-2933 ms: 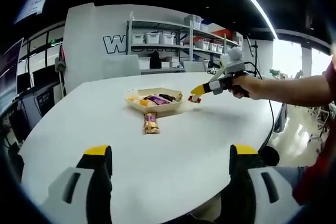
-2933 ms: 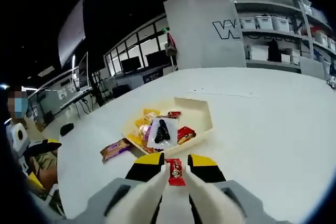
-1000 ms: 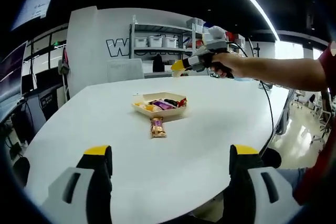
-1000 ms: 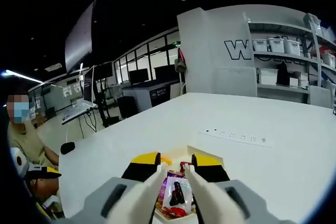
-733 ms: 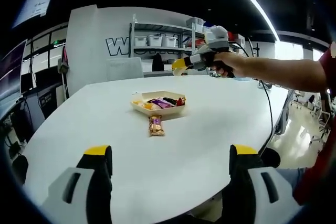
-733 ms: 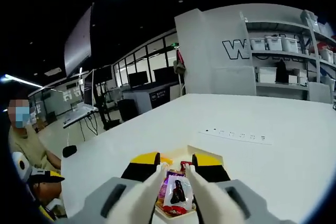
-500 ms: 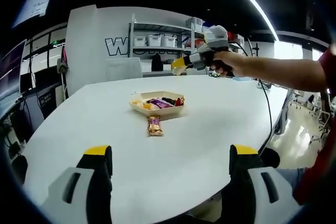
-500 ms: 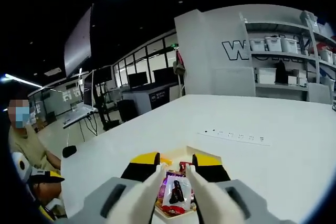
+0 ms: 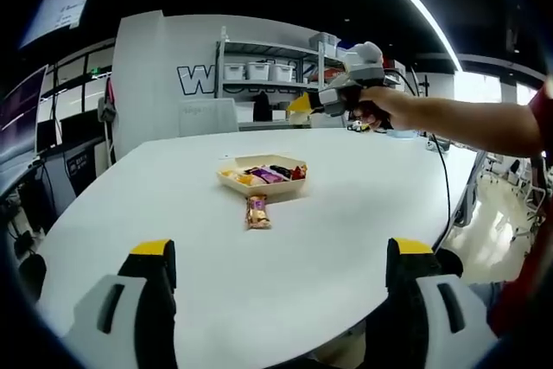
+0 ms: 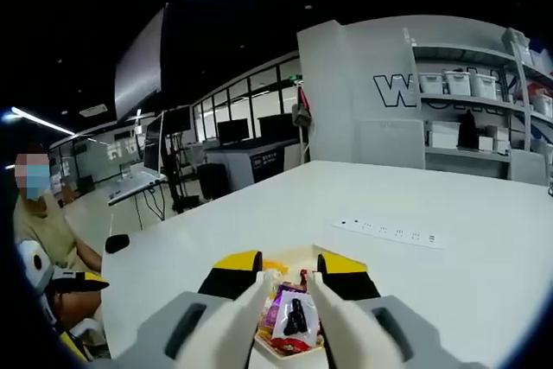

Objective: Place the target food into the container with the food tongs after gripping and lifting it, then release it inside without dropping or visibly crushing the food.

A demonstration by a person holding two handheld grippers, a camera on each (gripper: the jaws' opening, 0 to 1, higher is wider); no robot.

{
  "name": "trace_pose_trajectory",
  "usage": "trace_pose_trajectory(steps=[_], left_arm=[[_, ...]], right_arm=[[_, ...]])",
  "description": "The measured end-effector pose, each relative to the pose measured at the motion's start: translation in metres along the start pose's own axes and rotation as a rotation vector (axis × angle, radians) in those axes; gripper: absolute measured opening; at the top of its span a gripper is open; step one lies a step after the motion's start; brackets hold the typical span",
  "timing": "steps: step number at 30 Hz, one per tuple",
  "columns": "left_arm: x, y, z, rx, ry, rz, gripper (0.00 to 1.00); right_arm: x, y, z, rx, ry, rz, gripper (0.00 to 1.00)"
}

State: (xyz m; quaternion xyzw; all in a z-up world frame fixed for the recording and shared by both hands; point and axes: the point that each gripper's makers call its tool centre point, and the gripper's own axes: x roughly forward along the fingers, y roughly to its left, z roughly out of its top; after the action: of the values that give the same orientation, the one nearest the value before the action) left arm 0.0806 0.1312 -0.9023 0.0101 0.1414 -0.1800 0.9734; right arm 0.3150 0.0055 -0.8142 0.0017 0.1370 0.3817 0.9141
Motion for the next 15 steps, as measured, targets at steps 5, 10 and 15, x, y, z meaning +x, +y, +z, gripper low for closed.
trace_pose_trajectory(steps=[5,10,15], left_arm=[[0.000,-0.001,0.003,-0.015,-0.014,-0.004,0.99],[0.000,-0.002,0.001,-0.005,-0.006,-0.007,0.99],[0.000,-0.003,-0.001,-0.010,-0.006,-0.011,0.99]], right_arm=[[-0.001,0.009,0.004,-0.014,-0.011,0.017,0.21],[0.001,0.020,0.000,-0.024,-0.006,0.036,0.21],[0.003,0.032,-0.005,-0.039,0.004,0.058,0.20]])
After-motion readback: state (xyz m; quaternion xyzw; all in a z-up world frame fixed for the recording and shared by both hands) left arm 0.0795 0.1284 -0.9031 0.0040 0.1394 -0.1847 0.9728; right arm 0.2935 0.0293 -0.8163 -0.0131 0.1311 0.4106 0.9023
